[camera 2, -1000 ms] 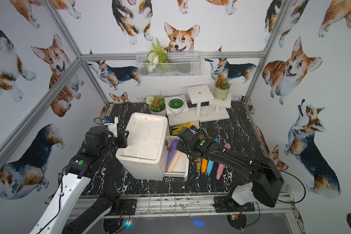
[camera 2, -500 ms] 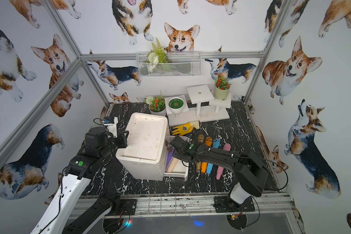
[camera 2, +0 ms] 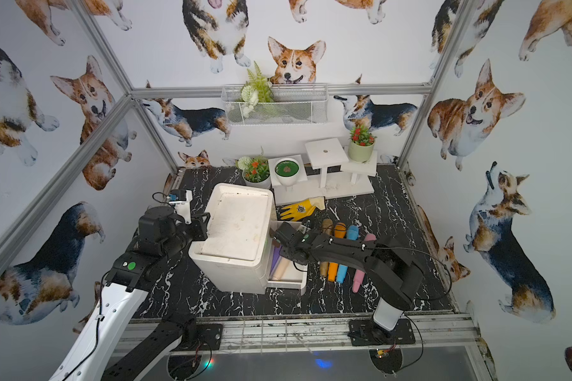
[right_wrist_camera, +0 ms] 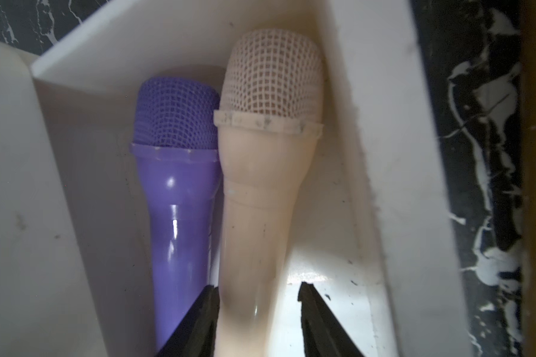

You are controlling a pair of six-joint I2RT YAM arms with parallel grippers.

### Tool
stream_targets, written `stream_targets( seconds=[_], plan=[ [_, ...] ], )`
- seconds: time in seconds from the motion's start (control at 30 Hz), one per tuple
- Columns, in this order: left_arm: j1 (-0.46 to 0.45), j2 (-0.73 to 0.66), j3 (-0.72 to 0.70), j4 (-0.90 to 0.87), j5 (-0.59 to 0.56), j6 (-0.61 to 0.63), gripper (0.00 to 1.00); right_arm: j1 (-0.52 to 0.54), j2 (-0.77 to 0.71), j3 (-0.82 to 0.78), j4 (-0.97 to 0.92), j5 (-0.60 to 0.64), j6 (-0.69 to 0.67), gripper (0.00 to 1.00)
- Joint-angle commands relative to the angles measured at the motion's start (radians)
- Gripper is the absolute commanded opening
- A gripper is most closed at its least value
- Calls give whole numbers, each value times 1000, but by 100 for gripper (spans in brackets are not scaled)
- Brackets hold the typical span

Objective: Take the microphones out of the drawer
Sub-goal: Pick up the microphone from the drawer.

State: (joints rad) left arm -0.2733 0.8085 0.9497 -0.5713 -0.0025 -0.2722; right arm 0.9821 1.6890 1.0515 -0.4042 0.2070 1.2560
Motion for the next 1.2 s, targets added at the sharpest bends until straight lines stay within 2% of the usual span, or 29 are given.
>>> stream_targets(
  seconds=[0.0, 0.5, 0.93, 1.17],
  plan=[
    [2, 9, -11, -174, 1, -4, 5, 3, 18, 6, 19, 2, 12, 48],
    [2, 13, -8, -176, -2, 1, 5, 3, 93, 8, 46, -41, 25, 48],
    [3, 9, -12, -177, -6, -1, 5, 3, 41, 3, 47, -10, 2, 32],
    [2, 9, -14, -177, -5, -7, 6, 2, 8, 23, 22, -6, -43, 28]
  ],
)
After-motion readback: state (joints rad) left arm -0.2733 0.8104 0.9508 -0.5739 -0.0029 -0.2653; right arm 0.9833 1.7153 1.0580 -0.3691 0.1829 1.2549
